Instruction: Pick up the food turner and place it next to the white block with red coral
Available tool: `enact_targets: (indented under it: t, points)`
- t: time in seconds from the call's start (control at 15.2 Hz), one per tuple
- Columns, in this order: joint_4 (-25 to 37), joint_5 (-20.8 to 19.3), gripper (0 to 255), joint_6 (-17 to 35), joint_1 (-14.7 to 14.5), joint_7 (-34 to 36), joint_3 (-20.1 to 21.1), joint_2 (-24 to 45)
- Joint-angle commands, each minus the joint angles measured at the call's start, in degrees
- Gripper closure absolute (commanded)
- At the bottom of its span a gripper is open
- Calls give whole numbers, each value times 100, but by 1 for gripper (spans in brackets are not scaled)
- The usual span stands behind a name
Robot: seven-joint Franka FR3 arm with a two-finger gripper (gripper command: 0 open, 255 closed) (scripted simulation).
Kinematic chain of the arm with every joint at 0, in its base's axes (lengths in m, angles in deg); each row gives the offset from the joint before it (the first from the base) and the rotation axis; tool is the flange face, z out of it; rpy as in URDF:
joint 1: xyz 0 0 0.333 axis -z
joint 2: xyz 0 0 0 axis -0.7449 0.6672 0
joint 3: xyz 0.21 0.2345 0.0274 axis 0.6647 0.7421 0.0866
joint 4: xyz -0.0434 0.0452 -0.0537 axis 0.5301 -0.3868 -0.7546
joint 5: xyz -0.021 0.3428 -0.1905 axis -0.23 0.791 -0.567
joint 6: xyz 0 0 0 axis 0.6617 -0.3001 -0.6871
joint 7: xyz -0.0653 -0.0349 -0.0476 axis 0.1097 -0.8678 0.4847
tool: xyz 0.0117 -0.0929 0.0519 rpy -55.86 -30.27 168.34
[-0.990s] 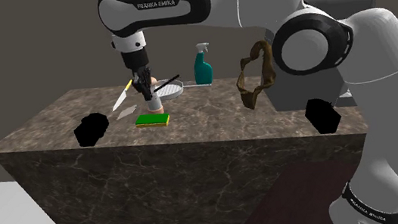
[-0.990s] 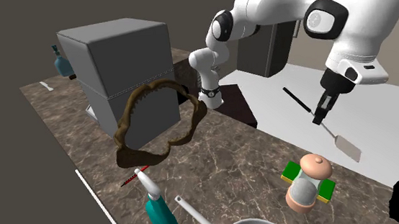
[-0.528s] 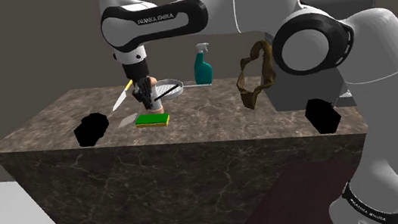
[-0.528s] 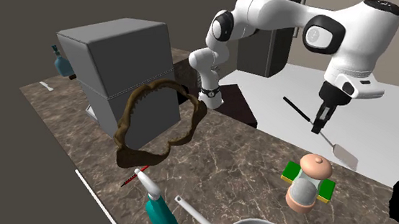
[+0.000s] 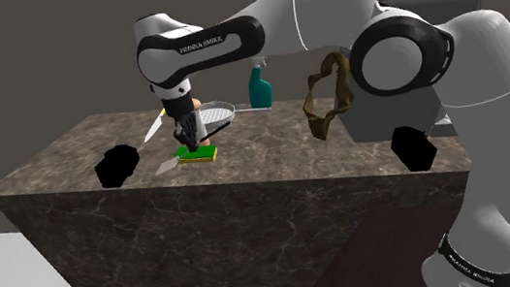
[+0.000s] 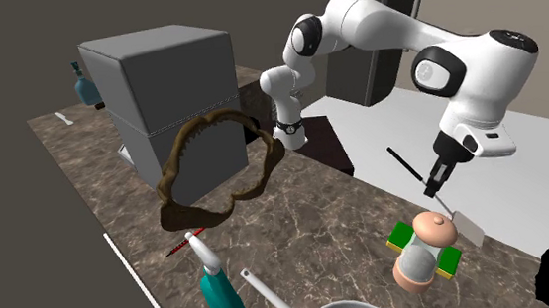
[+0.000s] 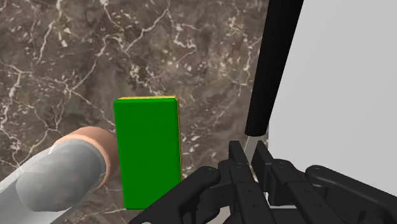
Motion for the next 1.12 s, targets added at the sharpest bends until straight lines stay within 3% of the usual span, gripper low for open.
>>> enact_targets:
  t: [0.0,0.79,1.06]
  points:
    - [-168,-1,255,164,-3,8,1,-8]
    - [-865,-5,255,1043,-2,27,1,175]
    - [-865,-5,255,1043,-2,27,1,175]
